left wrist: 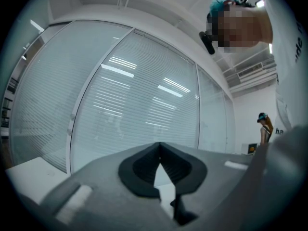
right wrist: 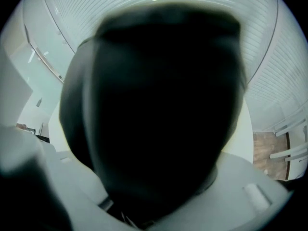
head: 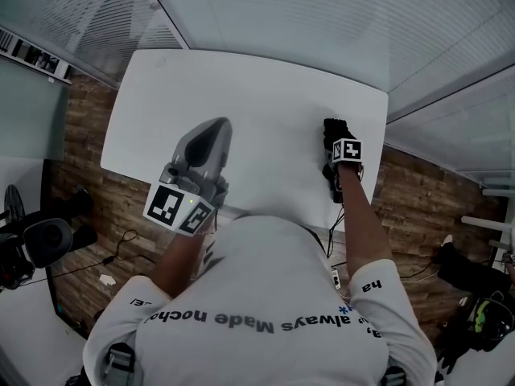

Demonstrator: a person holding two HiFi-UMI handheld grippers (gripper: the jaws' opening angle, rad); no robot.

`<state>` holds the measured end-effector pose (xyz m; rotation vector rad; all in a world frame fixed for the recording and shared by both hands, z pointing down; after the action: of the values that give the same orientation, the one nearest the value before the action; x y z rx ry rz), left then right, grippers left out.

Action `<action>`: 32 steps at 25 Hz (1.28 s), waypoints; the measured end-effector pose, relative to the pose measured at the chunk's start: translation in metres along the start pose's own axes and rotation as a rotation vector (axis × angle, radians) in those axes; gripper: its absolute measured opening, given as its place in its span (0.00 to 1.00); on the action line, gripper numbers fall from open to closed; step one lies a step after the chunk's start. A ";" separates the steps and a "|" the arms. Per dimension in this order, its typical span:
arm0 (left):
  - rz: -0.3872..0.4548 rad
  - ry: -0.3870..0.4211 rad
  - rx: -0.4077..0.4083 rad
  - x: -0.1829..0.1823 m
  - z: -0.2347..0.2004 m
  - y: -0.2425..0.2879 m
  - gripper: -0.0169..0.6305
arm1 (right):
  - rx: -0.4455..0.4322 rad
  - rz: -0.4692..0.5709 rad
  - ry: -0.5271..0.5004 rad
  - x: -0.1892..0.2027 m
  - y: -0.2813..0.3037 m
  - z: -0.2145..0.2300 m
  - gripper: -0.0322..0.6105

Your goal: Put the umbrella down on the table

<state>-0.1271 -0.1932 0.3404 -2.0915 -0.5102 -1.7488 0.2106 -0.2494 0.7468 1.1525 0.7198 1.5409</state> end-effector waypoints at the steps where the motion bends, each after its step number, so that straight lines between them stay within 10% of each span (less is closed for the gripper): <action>1: 0.000 0.000 0.001 -0.001 0.001 0.000 0.03 | -0.005 0.007 -0.001 0.000 -0.002 -0.001 0.49; 19: 0.001 -0.010 0.064 0.005 0.017 0.017 0.03 | -0.127 0.399 -0.057 -0.026 -0.107 -0.018 0.41; 32: 0.005 -0.001 0.077 0.003 0.019 0.019 0.03 | -0.153 0.714 -0.342 -0.040 -0.230 -0.090 0.26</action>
<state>-0.1012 -0.1998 0.3393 -2.0390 -0.5625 -1.6984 0.2140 -0.2118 0.4999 1.5994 -0.0650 1.8565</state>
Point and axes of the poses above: the fingertips, and each gripper's own axes: y forward along the fingers, z to its right, x out of its underside, the point moved 5 cm from there along -y, backward along the fingers, and after that the axes turned 8 degrees about -x, right-handed, at the moved point
